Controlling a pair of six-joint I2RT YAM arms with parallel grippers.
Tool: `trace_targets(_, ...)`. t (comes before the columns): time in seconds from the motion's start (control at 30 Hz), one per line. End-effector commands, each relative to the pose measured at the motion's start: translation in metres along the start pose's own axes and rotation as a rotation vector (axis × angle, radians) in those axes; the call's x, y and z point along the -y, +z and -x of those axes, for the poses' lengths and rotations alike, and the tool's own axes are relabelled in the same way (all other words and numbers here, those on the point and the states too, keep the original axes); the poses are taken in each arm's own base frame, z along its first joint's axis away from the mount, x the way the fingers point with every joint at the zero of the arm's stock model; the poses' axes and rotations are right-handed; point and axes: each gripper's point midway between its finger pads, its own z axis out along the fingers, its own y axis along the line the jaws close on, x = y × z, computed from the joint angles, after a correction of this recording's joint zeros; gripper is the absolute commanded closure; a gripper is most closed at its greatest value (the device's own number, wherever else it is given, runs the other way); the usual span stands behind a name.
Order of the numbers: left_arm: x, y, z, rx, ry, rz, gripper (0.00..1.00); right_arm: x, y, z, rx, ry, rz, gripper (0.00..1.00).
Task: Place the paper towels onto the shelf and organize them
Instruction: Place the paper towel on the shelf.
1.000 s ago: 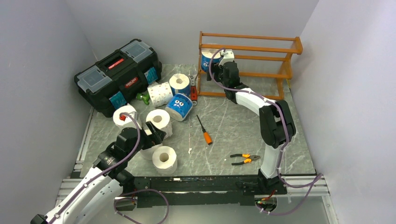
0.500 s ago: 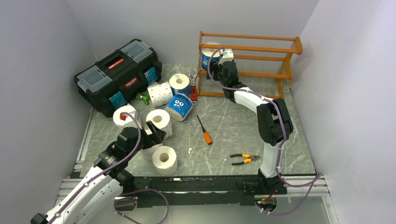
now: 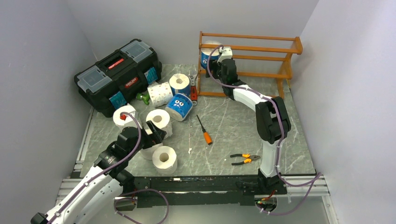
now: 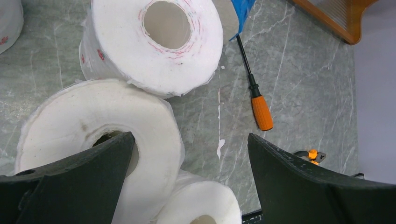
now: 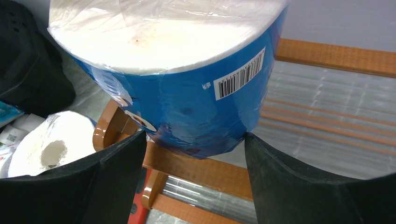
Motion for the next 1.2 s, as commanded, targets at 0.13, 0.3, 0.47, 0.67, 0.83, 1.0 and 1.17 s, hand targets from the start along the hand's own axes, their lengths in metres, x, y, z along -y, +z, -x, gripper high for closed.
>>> trace_targets(0.13, -0.006, 0.001, -0.001, 0.012, -0.002, 0.015, 0.01, -0.01, 0.008, 0.023, 0.042, -0.001, 0.031, 0.21)
trace_targets(0.3, -0.007, 0.001, -0.002, 0.013, -0.004, 0.014, 0.01, -0.009, 0.013, 0.019, 0.015, -0.019, 0.026, 0.21)
trace_targets(0.47, -0.008, 0.001, -0.003, 0.013, -0.005, 0.017, 0.01, -0.005, 0.019, 0.013, -0.008, -0.025, 0.007, 0.21)
trace_targets(0.67, -0.007, 0.001, -0.003, 0.014, -0.002, 0.013, 0.0, -0.006, 0.014, 0.015, -0.006, -0.021, 0.011, 0.16)
trace_targets(0.83, -0.006, 0.002, -0.003, 0.008, -0.001, 0.009, 0.01, -0.009, -0.004, 0.031, 0.03, -0.004, 0.029, 0.1)
trace_targets(1.0, -0.004, 0.0, -0.001, 0.016, 0.0, -0.001, 0.01, -0.023, -0.031, 0.053, 0.07, 0.011, 0.087, 0.0)
trace_targets(1.17, 0.0, -0.004, 0.005, 0.031, 0.006, -0.012, 0.0, -0.029, -0.069, 0.071, 0.073, 0.076, 0.108, 0.0)
